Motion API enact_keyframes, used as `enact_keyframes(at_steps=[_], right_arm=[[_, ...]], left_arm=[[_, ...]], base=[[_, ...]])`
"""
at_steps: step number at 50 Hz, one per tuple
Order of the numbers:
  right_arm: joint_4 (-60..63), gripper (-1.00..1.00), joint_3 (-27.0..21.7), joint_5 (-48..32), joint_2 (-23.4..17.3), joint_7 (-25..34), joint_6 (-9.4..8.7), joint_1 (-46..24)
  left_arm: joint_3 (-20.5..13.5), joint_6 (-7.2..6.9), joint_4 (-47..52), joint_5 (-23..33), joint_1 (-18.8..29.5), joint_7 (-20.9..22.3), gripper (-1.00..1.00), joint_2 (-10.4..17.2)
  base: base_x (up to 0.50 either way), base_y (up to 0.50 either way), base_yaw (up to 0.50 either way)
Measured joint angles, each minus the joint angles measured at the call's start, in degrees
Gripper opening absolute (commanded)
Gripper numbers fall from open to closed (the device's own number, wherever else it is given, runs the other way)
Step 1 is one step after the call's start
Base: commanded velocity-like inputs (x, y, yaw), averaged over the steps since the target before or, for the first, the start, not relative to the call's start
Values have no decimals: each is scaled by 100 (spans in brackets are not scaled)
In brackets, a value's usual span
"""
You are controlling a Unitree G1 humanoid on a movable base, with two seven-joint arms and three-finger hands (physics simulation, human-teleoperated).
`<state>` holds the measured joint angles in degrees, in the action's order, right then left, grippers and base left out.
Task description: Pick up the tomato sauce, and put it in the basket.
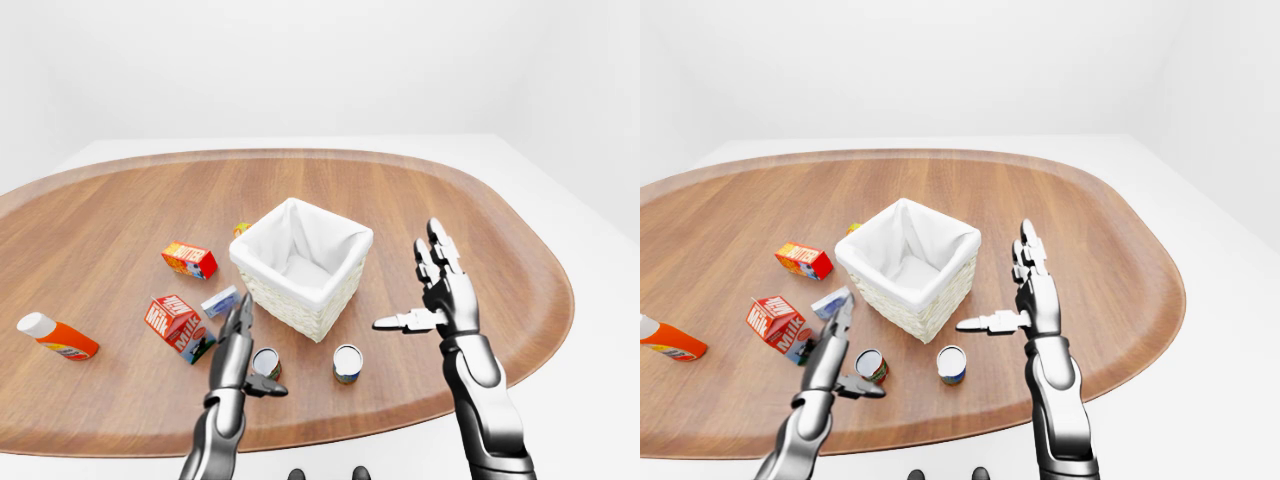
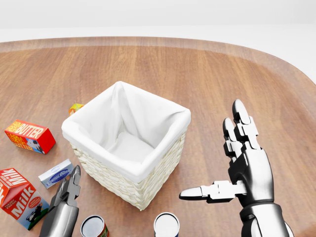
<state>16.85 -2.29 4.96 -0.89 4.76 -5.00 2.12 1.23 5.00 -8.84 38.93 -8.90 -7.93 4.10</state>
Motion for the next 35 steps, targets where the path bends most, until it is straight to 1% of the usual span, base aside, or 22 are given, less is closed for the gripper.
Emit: enact_keyframes(at_steps=[18,35], right_arm=[[-50,100,4,-4,3,6,0,10],[-7,100,13,-7,5,0,0,22]], left_arm=[[1,0,-518,-8,159,-207,100,40],[-14,0,-746,-17,263,-271,100,62]], base=[[0,0,0],[0,0,0]])
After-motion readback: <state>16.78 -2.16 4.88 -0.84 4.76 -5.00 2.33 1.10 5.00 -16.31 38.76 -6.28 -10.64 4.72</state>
